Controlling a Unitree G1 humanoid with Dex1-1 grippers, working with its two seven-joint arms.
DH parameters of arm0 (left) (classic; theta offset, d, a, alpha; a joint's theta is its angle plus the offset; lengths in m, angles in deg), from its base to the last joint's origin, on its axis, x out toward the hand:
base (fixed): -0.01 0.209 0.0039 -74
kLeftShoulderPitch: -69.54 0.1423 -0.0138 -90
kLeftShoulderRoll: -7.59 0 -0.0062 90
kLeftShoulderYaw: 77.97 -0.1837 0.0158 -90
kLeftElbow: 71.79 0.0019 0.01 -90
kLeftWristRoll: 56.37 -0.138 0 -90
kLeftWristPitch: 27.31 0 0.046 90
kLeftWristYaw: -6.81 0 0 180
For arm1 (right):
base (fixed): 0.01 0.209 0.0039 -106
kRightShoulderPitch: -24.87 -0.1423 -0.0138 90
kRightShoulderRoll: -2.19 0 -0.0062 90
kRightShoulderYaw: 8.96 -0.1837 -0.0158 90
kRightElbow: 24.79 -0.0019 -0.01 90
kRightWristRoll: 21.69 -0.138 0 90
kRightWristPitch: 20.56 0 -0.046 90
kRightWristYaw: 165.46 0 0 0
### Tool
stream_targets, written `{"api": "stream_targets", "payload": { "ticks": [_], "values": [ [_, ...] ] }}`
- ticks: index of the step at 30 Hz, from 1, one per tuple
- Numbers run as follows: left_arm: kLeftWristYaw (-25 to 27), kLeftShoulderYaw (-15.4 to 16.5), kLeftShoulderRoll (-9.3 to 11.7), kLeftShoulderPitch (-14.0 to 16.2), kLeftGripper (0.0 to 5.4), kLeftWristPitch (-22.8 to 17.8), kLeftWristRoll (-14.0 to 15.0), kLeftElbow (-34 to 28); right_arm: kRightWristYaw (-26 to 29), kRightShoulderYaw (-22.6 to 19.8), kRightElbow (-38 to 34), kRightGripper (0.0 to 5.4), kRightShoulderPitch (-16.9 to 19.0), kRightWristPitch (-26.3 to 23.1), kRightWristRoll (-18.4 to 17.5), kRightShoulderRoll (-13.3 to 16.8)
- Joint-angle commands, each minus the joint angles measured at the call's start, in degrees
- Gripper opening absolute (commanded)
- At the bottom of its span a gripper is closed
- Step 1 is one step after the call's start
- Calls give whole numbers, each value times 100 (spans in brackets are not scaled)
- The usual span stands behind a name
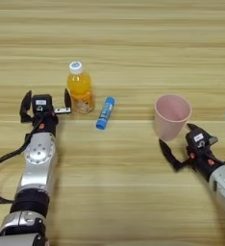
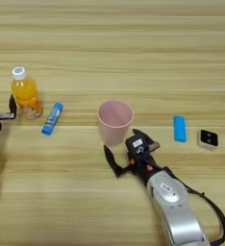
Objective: Move the objects on the table
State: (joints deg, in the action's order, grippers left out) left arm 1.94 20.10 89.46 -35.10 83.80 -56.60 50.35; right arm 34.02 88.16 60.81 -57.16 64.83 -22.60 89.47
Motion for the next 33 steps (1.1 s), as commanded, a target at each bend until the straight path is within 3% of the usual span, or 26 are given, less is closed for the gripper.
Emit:
{"api": "stream_targets", "payload": {
  "ticks": [1,9,17,33],
  "values": [
    [-35,-29,-3,-59,540,-4,-65,16,-64,-86,-239,536,167,-260,72,124],
    [-34,-27,2,-65,540,-4,-57,18,-94,-236,-468,536,316,-513,105,262],
    [-119,7,22,-69,540,-7,-72,37,-295,-643,-611,536,411,-673,9,274],
    [-94,9,26,-77,540,-2,-70,50,-956,-1369,-426,536,90,-61,-90,58]
  ]
}}
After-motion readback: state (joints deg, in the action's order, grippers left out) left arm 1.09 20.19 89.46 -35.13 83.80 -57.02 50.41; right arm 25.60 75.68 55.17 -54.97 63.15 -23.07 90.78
